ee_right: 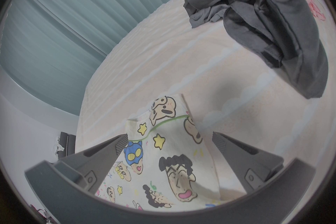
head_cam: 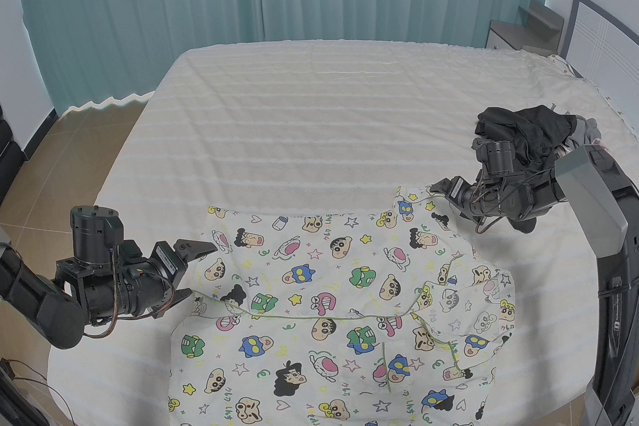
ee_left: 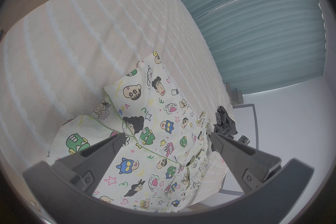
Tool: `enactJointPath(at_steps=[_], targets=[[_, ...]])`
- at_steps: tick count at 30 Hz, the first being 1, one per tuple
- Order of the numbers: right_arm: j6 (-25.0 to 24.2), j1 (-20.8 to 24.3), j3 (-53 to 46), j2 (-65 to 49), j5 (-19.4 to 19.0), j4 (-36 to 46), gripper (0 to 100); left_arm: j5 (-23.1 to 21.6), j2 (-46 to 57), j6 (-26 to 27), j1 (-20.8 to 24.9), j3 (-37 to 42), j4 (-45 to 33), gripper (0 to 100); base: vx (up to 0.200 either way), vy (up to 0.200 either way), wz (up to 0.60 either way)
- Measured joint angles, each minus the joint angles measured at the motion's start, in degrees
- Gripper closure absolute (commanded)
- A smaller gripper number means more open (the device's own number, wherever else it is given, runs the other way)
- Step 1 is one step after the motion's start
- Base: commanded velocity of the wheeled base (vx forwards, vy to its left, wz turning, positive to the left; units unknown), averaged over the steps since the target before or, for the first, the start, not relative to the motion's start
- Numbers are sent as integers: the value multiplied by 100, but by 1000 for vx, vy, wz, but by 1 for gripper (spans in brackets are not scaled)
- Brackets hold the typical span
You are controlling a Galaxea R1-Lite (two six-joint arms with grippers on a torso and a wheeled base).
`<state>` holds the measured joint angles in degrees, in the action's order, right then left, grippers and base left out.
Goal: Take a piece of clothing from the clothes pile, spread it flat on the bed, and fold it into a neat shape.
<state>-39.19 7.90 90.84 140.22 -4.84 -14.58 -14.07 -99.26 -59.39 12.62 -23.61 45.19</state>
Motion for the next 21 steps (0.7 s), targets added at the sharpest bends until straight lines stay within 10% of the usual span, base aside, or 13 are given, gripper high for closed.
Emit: enactJointPath(at_steps=[5, 6, 21], targets=[[0, 6, 485, 339, 2, 60, 0, 0, -2, 0, 5, 5, 0, 0, 0, 0, 0], [0, 12, 571, 400, 2, 68, 100, 0, -2, 0, 5, 5, 0, 0, 0, 0, 0], [-5, 72, 1346, 877, 502, 16, 100, 15, -20, 2, 5, 66, 196, 0, 0, 0, 0]])
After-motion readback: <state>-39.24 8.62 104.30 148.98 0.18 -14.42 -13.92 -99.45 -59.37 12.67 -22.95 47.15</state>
